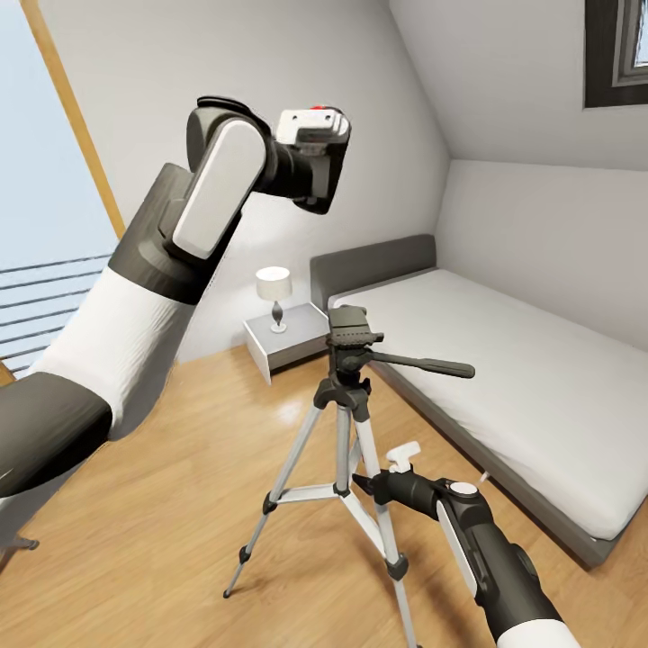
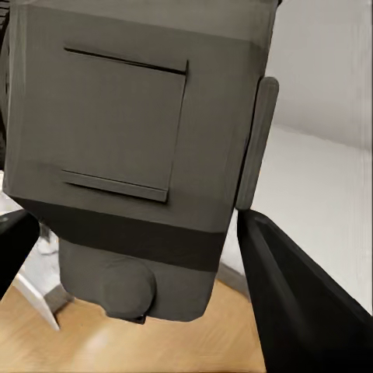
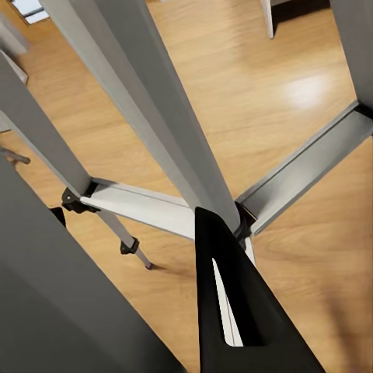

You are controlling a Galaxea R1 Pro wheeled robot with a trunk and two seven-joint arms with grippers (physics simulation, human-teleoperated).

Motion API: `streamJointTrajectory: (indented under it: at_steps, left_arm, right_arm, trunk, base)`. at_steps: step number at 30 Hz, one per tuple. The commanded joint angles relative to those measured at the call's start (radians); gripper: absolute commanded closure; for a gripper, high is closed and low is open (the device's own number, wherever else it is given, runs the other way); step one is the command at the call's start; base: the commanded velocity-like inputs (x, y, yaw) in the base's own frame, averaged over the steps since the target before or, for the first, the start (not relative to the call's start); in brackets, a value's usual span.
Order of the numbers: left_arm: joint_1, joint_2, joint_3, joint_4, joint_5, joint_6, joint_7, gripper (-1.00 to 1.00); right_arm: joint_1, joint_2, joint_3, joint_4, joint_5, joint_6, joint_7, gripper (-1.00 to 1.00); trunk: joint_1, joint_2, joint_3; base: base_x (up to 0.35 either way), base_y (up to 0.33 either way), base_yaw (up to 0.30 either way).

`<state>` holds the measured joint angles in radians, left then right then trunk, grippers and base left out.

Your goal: Attach the digital camera to the camera tripod in the bedroom.

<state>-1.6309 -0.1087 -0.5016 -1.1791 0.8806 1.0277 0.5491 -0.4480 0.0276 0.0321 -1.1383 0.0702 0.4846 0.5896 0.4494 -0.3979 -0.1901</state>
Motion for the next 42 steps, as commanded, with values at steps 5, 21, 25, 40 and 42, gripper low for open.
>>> streamJointTrajectory:
  at_steps: [5, 21, 25, 40, 42]
  left_arm:
    - [-0.001, 0.095, -0.005, -0.012, -0.007, -0.001, -0.353, 1.0]
    - [-0.001, 0.321, -0.089, -0.009, -0.036, -0.226, -0.845, 1.0]
    - [-0.001, 0.323, -0.133, -0.003, -0.031, -0.226, -0.854, 1.0]
    - [-0.051, 0.295, -0.16, 0.191, -0.115, 0.005, -1.163, 1.0]
    - [-0.076, 0.294, -0.162, 0.203, -0.137, 0.009, -1.202, 1.0]
  right_arm:
    - [-0.001, 0.0, -0.001, -0.001, 0.009, 0.005, 0.006, 1.0]
    - [-0.001, -0.002, -0.003, -0.001, 0.009, 0.006, 0.006, 1.0]
    - [-0.001, -0.002, -0.003, -0.001, 0.01, 0.006, 0.007, 1.0]
    - [-0.001, -0.001, -0.003, -0.001, 0.01, 0.008, 0.007, 1.0]
    - [-0.001, -0.001, -0.003, -0.001, 0.01, 0.008, 0.007, 1.0]
  trunk:
    - [0.001, -0.002, -0.002]
    - [0.001, -0.002, -0.002]
    - [0.001, -0.002, -0.002]
    - [0.001, -0.002, -0.002]
    - [0.001, -0.002, -0.002]
  base:
    - [0.0, 0.0, 0.0]
    - [0.0, 0.0, 0.0]
    - [0.0, 0.0, 0.0]
    - [0.0, 0.0, 0.0]
    - [0.0, 0.0, 0.0]
